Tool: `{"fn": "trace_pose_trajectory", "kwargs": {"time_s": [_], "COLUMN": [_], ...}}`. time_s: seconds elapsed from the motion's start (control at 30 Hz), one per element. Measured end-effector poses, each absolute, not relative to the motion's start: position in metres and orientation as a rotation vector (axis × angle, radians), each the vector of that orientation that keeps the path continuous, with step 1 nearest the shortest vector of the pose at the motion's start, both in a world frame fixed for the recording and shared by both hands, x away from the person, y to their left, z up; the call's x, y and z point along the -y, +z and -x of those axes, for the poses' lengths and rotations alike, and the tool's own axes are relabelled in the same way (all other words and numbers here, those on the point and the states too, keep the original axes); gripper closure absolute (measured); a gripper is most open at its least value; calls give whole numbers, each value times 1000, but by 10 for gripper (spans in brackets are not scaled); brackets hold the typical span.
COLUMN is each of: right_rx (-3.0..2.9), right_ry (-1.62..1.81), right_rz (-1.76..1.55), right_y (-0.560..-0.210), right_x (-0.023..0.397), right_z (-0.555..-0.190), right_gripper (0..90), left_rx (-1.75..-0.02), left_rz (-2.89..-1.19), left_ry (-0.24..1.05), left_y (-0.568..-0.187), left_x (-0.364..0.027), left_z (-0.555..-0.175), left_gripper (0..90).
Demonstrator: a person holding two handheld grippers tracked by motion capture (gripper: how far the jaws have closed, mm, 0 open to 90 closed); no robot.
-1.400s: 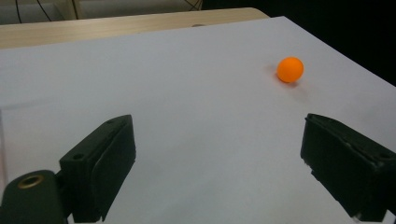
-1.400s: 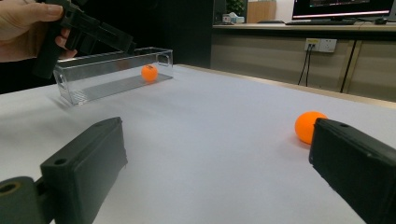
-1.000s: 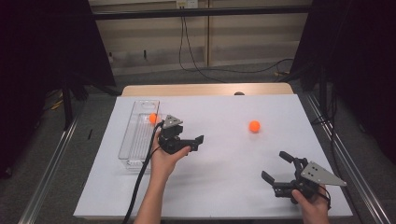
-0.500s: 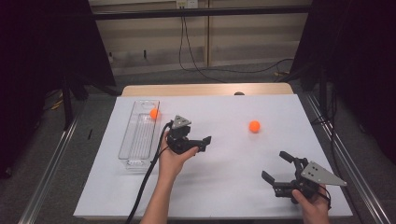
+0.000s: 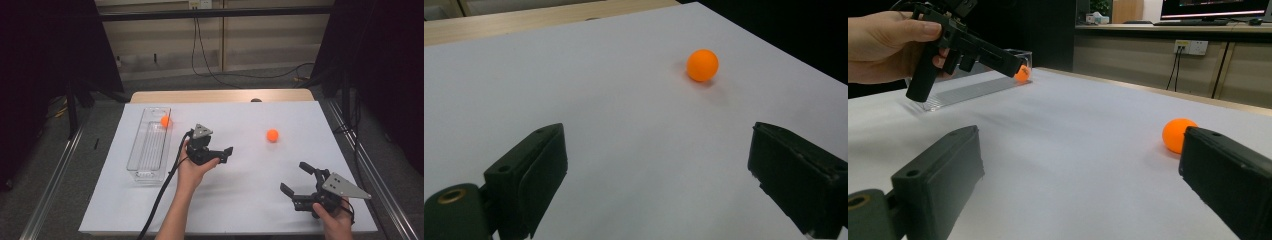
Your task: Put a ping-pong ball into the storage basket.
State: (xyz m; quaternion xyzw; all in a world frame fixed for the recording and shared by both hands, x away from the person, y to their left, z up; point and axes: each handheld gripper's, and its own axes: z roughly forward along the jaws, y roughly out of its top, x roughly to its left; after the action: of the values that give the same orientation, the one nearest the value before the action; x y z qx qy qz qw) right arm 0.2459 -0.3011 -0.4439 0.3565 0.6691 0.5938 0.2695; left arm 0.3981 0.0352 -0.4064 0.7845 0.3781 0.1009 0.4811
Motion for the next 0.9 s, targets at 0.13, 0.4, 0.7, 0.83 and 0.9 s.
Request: {"fn": "trace_pose_trajectory", "kwargs": {"time_s": [0.13, 0.4, 0.7, 0.83, 0.9], "right_rx": [-1804, -1804, -1819, -1813, -1814], "right_ry": [1597, 1598, 1603, 1608, 1609], "right_rz": [-964, -962, -957, -970, -969], "right_y": [-444, -444, -445, -445, -445], "right_x": [302, 303, 302, 303, 302], "right_z": [-246, -246, -249, -253, -254], "right_gripper": [35, 34, 33, 33, 32], "left_rx": [-923, -905, -879, -876, -870], "left_rz": [-1903, -1906, -1904, -1913, -1912], "left_ry": [250, 256, 266, 268, 269], "left_y": [-407, -409, -411, -412, -413], "left_x": [-35, -29, -17, -11, -8], "left_z": [-400, -401, -406, -408, -408], "left_gripper": [89, 89, 86, 84, 84]}}
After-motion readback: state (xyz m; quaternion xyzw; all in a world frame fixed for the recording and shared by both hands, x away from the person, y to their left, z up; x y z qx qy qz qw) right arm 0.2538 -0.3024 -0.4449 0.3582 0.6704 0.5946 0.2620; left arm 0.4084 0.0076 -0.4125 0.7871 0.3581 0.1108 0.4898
